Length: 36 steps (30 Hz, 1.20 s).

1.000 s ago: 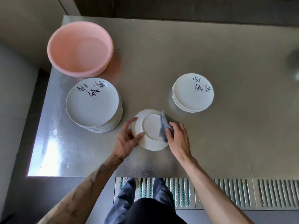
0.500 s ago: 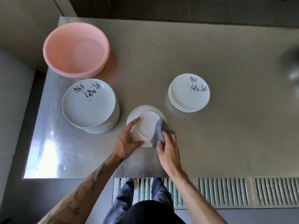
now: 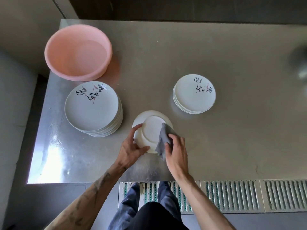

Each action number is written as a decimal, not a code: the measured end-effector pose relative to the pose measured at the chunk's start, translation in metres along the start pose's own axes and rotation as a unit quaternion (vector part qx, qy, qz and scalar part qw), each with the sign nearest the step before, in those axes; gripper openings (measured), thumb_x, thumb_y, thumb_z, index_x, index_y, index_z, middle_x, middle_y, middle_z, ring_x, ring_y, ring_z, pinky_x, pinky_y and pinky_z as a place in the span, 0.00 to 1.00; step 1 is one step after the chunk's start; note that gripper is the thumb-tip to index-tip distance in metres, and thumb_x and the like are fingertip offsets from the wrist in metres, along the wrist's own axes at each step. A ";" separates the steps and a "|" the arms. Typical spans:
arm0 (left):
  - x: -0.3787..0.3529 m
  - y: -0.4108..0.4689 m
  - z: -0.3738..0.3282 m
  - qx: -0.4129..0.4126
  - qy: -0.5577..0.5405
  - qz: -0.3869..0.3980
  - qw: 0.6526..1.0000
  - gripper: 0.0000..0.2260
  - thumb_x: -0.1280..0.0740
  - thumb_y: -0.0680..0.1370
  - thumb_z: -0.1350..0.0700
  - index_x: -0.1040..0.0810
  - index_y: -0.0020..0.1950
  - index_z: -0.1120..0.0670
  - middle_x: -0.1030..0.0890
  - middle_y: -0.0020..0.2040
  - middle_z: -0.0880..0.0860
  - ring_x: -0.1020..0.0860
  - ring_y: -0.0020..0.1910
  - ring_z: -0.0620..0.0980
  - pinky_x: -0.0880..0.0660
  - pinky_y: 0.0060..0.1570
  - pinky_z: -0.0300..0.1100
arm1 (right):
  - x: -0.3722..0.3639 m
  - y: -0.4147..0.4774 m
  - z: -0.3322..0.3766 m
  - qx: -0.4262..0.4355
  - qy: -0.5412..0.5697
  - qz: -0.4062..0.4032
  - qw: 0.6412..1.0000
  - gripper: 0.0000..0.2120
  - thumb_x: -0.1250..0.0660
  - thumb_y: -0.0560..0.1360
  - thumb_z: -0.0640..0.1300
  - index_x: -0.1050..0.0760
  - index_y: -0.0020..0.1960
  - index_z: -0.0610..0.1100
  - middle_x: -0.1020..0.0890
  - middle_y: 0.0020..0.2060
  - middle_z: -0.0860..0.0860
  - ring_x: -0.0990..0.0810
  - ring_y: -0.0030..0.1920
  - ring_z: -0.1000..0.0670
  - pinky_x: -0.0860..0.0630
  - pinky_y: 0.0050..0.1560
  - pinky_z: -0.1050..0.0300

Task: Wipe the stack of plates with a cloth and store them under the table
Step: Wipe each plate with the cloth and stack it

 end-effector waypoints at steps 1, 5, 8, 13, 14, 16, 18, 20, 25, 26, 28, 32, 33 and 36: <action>0.003 0.001 0.001 -0.002 0.014 0.004 1.000 0.38 0.22 0.72 0.59 0.34 0.76 0.38 0.20 0.60 0.57 0.16 0.45 0.61 0.16 0.48 0.58 | 0.004 0.008 -0.001 -0.005 -0.001 0.004 1.000 0.18 0.34 0.81 0.39 0.27 0.71 0.45 0.27 0.64 0.49 0.23 0.65 0.47 0.28 0.68 0.52; 0.008 0.007 0.000 -0.016 0.027 0.009 0.999 0.36 0.22 0.74 0.62 0.33 0.76 0.39 0.19 0.57 0.61 0.14 0.43 0.56 0.16 0.49 0.55 | 0.009 0.014 0.000 -0.003 0.000 0.015 1.000 0.18 0.34 0.81 0.39 0.27 0.70 0.46 0.26 0.63 0.50 0.22 0.63 0.48 0.27 0.66 0.54; 0.009 0.010 -0.002 -0.019 0.021 0.010 1.000 0.36 0.22 0.73 0.65 0.32 0.75 0.42 0.22 0.62 0.60 0.14 0.39 0.55 0.15 0.44 0.50 | -0.004 -0.009 0.001 0.000 0.006 0.011 1.000 0.18 0.31 0.79 0.41 0.27 0.68 0.47 0.28 0.63 0.53 0.23 0.62 0.52 0.29 0.64 0.63; 0.006 0.006 -0.004 0.009 -0.026 0.020 0.999 0.27 0.27 0.80 0.56 0.31 0.74 0.39 0.16 0.49 0.54 0.14 0.38 0.55 0.15 0.40 0.48 | 0.007 0.017 -0.003 -0.010 0.014 0.002 1.000 0.16 0.34 0.81 0.39 0.26 0.68 0.45 0.26 0.63 0.49 0.23 0.63 0.47 0.26 0.67 0.49; 0.007 0.008 -0.005 0.009 -0.032 0.013 0.999 0.25 0.28 0.81 0.56 0.31 0.75 0.40 0.15 0.46 0.55 0.14 0.38 0.55 0.15 0.41 0.49 | 0.011 0.023 -0.004 -0.019 0.017 0.004 1.000 0.16 0.35 0.82 0.39 0.26 0.68 0.44 0.26 0.62 0.48 0.23 0.63 0.46 0.26 0.66 0.47; 0.010 0.013 -0.007 0.005 -0.025 -0.015 1.000 0.24 0.30 0.81 0.59 0.29 0.74 0.42 0.17 0.53 0.54 0.15 0.41 0.50 0.15 0.41 0.52 | 0.010 0.020 -0.002 -0.024 0.017 0.010 1.000 0.15 0.33 0.81 0.40 0.26 0.67 0.44 0.26 0.62 0.49 0.22 0.61 0.47 0.25 0.64 0.50; 0.010 0.015 -0.009 -0.005 -0.019 -0.038 0.999 0.24 0.29 0.80 0.61 0.27 0.73 0.45 0.23 0.60 0.53 0.18 0.44 0.42 0.15 0.38 0.53 | 0.000 0.000 0.001 -0.021 0.012 0.014 1.000 0.14 0.32 0.80 0.42 0.26 0.65 0.46 0.27 0.59 0.52 0.21 0.58 0.49 0.25 0.59 0.58; 0.008 0.014 -0.009 -0.021 -0.015 -0.035 0.999 0.25 0.27 0.79 0.62 0.27 0.72 0.43 0.24 0.60 0.53 0.19 0.46 0.40 0.15 0.35 0.51 | -0.006 -0.016 0.003 -0.016 0.014 0.017 1.000 0.14 0.31 0.80 0.42 0.27 0.64 0.48 0.30 0.57 0.54 0.22 0.55 0.50 0.28 0.54 0.63; 0.015 0.014 -0.004 -0.003 0.007 0.020 1.000 0.34 0.22 0.73 0.59 0.30 0.73 0.36 0.19 0.55 0.54 0.16 0.37 0.55 0.17 0.33 0.47 | 0.008 0.014 -0.001 -0.040 0.035 0.025 0.998 0.19 0.32 0.80 0.41 0.29 0.70 0.45 0.30 0.61 0.50 0.23 0.62 0.48 0.30 0.62 0.63; 0.016 0.016 -0.003 0.003 0.001 0.016 1.000 0.35 0.21 0.73 0.61 0.31 0.73 0.35 0.20 0.56 0.54 0.16 0.35 0.56 0.17 0.33 0.48 | 0.010 0.018 -0.001 -0.036 0.032 0.028 0.998 0.19 0.32 0.80 0.40 0.29 0.71 0.45 0.29 0.61 0.49 0.23 0.62 0.47 0.31 0.62 0.62; 0.017 0.017 -0.002 0.018 -0.021 0.005 1.000 0.38 0.21 0.73 0.63 0.32 0.73 0.34 0.24 0.62 0.52 0.16 0.35 0.58 0.17 0.33 0.51 | 0.005 0.013 0.003 -0.027 0.021 0.031 0.999 0.18 0.32 0.80 0.40 0.28 0.69 0.45 0.30 0.60 0.49 0.23 0.61 0.47 0.28 0.63 0.58; 0.007 0.007 -0.001 0.018 -0.007 0.032 0.999 0.42 0.20 0.71 0.60 0.35 0.76 0.33 0.26 0.65 0.46 0.15 0.40 0.59 0.16 0.35 0.53 | -0.005 -0.007 0.000 -0.010 0.021 0.026 0.999 0.19 0.30 0.78 0.41 0.28 0.68 0.48 0.32 0.58 0.54 0.23 0.60 0.49 0.28 0.62 0.60; 0.006 0.005 0.000 0.017 0.004 0.035 0.999 0.42 0.20 0.72 0.58 0.36 0.77 0.32 0.26 0.65 0.44 0.16 0.41 0.59 0.16 0.36 0.52 | -0.003 -0.002 -0.003 -0.012 0.020 0.031 0.999 0.20 0.30 0.79 0.41 0.28 0.69 0.47 0.31 0.59 0.53 0.23 0.61 0.49 0.28 0.65 0.58; 0.010 0.004 0.003 0.031 -0.019 0.019 0.999 0.35 0.24 0.77 0.56 0.35 0.77 0.33 0.20 0.59 0.52 0.17 0.36 0.54 0.16 0.39 0.51 | 0.008 0.021 -0.006 -0.016 0.014 0.038 0.999 0.21 0.31 0.80 0.40 0.28 0.71 0.44 0.28 0.61 0.49 0.25 0.64 0.48 0.31 0.68 0.60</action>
Point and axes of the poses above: each hand's wrist, its own y-axis towards the middle knuckle, its own x-axis out of the back of the hand, z = x × y, the point moved 3 cm from there along y, towards the middle knuckle
